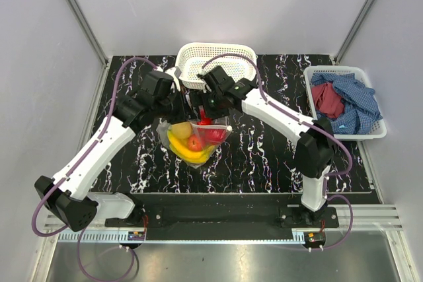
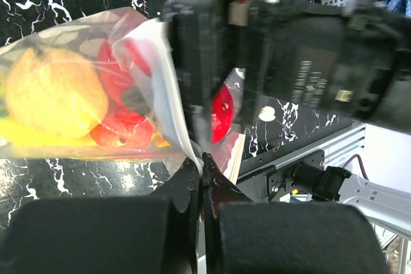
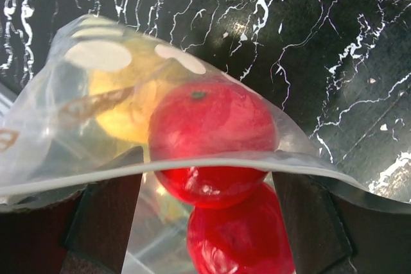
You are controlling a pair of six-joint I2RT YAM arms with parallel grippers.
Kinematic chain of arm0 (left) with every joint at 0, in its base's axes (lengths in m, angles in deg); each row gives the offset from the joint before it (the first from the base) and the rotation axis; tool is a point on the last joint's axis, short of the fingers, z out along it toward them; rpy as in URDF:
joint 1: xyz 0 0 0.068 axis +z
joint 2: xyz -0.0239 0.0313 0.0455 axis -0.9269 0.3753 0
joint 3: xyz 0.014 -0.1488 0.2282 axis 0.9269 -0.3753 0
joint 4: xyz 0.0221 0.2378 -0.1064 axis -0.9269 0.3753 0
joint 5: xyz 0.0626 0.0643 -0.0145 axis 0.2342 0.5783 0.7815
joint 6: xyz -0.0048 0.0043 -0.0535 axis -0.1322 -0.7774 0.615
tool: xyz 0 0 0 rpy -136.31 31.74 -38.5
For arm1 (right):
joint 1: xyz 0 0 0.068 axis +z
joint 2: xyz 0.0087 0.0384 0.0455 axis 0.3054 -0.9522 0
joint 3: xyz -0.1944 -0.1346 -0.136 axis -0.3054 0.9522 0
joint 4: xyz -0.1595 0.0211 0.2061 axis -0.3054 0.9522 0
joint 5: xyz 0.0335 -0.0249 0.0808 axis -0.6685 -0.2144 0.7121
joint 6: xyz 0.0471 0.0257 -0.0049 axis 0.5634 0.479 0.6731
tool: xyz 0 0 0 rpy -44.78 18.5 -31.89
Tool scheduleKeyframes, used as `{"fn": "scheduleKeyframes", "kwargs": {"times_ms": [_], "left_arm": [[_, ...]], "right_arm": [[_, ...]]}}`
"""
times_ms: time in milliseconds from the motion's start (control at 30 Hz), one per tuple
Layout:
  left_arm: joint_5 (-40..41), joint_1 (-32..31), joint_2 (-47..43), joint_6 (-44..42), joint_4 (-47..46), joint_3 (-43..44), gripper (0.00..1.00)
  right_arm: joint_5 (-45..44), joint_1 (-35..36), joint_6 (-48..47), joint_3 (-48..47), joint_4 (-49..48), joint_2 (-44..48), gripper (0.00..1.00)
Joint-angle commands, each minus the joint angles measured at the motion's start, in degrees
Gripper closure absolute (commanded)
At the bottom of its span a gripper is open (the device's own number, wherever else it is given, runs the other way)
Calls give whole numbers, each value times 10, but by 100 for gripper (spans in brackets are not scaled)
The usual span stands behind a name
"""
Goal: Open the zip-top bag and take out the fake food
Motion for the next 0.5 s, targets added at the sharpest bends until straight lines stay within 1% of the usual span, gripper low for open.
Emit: {"fn": "scheduleKeyframes", "kwargs": {"times_ms": [0, 100, 200, 233, 333, 367, 433, 467], "left_arm": [[-22, 2, -13, 8, -44, -3, 100], [-21, 2, -18, 10, -47, -12, 100], [-15, 2, -23, 12, -48, -15, 100], [-12, 2, -24, 14, -48, -16, 100], [2, 2, -31, 18, -48, -20, 100], [15, 2, -34, 20, -48, -22, 100], [30, 2, -42, 28, -48, -34, 100], [43, 3, -46, 32, -48, -38, 100]], "right_arm": [[-31, 13, -12, -5, -23, -19, 11], [-37, 15, -15, -7, -21, -25, 12], [-43, 15, -22, -18, -23, -26, 30], [-40, 14, -26, -21, -24, -26, 42], [-19, 16, -30, -26, -24, -14, 62], [-14, 16, -29, -26, -24, -9, 71], [-2, 17, -29, -22, -24, 9, 79], [1, 17, -29, -20, -25, 16, 86]]}}
